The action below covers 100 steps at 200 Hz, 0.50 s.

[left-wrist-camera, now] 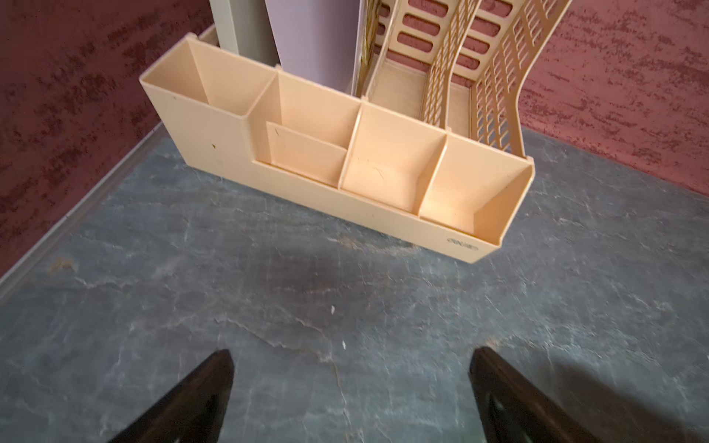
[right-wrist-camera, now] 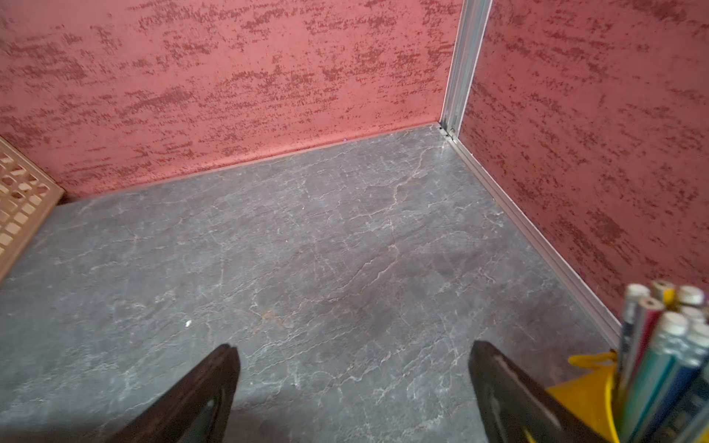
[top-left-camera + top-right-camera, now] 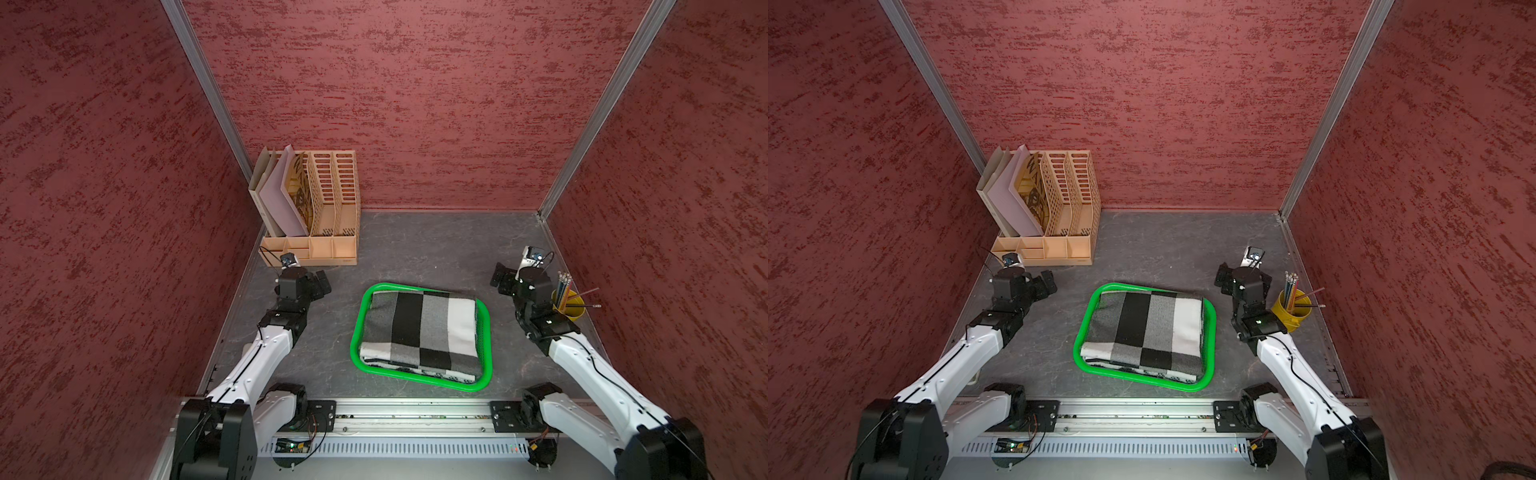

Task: Put the folded scarf in the basket
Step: Reset both arms

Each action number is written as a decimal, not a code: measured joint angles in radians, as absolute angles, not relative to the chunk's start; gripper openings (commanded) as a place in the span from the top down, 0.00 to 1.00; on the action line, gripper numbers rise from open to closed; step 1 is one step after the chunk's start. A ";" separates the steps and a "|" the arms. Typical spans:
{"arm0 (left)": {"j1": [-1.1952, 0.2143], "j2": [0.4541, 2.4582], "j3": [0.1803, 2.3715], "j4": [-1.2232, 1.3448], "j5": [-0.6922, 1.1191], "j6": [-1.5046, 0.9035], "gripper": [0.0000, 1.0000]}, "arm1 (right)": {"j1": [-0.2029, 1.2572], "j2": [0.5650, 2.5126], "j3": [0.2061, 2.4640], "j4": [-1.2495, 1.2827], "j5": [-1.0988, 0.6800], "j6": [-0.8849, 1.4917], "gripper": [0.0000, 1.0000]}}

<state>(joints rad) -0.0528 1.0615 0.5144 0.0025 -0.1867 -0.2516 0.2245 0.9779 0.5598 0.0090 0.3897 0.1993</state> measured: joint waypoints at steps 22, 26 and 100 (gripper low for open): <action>-0.021 1.096 0.444 0.177 -0.181 -0.195 0.00 | 0.204 1.041 0.495 0.171 0.386 0.136 0.02; -0.019 1.100 0.429 0.207 -0.183 -0.183 0.00 | 0.202 1.052 0.482 0.198 0.386 0.126 0.02; -0.040 1.375 0.328 0.720 -0.247 -0.044 0.00 | 0.184 1.313 0.320 0.668 0.392 -0.009 0.02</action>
